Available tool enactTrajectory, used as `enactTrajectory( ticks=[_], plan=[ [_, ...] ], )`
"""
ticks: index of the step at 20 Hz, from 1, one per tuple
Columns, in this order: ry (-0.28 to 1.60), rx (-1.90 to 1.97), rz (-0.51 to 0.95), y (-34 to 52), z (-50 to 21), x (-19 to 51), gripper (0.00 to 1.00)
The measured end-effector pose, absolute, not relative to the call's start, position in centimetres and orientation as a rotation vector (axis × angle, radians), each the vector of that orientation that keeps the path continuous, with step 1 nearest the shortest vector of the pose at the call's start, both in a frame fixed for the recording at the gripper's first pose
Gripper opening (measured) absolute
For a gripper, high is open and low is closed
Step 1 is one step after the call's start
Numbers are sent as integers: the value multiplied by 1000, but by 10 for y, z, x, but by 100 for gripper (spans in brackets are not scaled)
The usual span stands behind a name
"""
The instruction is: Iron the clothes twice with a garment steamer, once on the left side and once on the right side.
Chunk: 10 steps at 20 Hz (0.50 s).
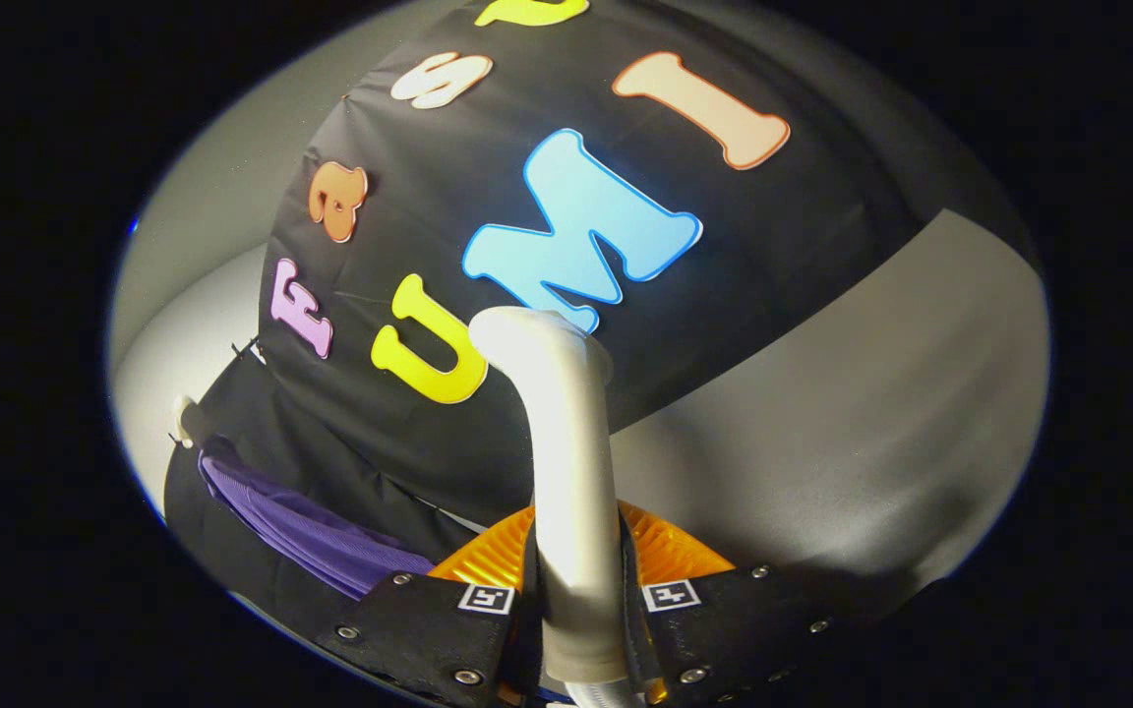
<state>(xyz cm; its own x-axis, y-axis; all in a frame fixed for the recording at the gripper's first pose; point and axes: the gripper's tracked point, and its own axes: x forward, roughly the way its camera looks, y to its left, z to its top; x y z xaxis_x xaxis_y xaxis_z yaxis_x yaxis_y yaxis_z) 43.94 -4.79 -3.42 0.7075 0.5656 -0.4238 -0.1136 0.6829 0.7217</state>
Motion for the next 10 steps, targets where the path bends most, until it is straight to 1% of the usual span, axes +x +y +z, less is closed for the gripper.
enactTrajectory(
  ticks=[3,10],
  plan=[
    [627,691,416,-42,-15,403,33],
    [444,602,364,-36,40,303,33]
  ],
)
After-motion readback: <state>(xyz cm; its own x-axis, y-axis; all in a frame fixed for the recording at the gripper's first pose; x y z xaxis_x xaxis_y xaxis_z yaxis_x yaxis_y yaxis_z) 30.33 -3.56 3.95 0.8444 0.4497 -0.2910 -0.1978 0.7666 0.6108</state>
